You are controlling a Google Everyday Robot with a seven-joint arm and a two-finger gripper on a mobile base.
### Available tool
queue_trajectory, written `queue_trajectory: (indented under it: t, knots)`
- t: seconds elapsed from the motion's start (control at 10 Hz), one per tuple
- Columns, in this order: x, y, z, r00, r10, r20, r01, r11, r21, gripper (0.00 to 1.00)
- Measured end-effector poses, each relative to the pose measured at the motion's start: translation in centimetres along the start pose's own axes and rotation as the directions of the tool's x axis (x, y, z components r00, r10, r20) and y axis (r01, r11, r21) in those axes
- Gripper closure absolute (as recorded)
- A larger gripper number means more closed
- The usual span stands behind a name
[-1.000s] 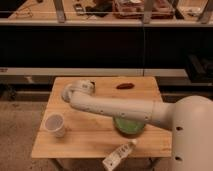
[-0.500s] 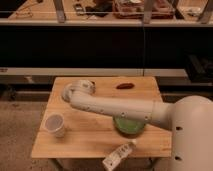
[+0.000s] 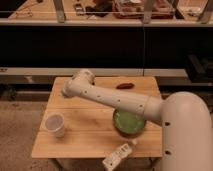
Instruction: Pick up the ceramic cup
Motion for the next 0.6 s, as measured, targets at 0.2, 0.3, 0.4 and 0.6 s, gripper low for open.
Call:
queue_trajectory:
  t: [0.2,0.3,0.4,0.6]
  knots:
    - [1.5,-1.0,0.0,1.0,0.004,0.023,-0.007,0.991,0.136,0.7]
    - [2.2,-1.4,-0.2,1.0,0.0,0.021,-0.004,0.982,0.188,0.7]
    - [2.8,-1.7,-0.4,1.0,-0.002,0.016,-0.002,0.973,0.229,0.7]
    - [3.1,-1.8,-0.7,1.0,-0.001,0.023,-0.005,0.967,0.255,0.7]
